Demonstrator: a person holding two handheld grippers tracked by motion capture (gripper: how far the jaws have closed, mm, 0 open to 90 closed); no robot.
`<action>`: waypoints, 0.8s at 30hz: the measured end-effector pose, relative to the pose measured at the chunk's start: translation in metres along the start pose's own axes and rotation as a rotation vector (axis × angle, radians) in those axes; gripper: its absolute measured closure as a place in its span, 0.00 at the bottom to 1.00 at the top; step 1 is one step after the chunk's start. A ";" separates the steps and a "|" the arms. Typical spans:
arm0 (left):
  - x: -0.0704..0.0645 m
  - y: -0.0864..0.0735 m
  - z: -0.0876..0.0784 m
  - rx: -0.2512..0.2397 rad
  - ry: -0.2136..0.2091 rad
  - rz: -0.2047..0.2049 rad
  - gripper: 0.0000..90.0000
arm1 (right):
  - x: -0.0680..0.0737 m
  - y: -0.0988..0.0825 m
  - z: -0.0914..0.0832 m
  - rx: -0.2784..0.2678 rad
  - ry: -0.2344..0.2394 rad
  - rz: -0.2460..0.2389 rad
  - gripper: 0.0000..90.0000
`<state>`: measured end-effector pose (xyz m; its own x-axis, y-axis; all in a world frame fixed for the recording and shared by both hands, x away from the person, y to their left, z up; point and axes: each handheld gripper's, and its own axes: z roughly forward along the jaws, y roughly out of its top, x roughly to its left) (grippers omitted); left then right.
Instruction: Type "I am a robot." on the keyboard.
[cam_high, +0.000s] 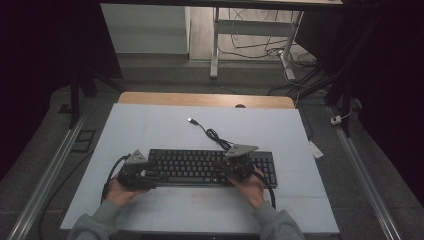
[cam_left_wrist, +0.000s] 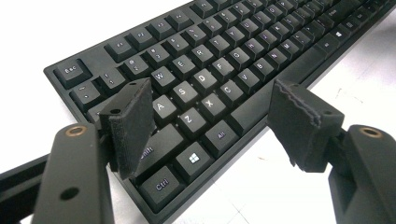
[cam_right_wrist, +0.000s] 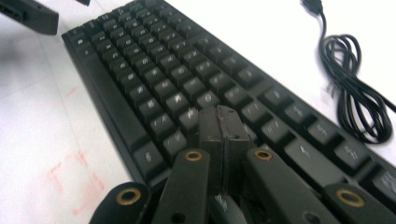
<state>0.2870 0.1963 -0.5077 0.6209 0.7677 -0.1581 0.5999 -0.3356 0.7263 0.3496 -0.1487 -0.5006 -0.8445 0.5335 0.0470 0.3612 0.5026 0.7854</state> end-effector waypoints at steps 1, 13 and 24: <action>0.000 0.000 0.000 -0.001 -0.001 -0.004 0.35 | 0.000 -0.002 -0.002 -0.004 0.005 0.002 0.93; 0.002 0.000 0.000 -0.001 -0.004 -0.004 0.35 | 0.001 -0.008 -0.015 -0.050 0.008 0.033 0.56; 0.002 0.000 0.001 -0.001 -0.004 -0.008 0.35 | 0.007 0.000 -0.010 -0.053 0.038 0.014 0.57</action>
<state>0.2885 0.1973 -0.5085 0.6180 0.7684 -0.1665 0.6044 -0.3288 0.7257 0.3391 -0.1521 -0.4942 -0.8544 0.5134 0.0807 0.3522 0.4577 0.8164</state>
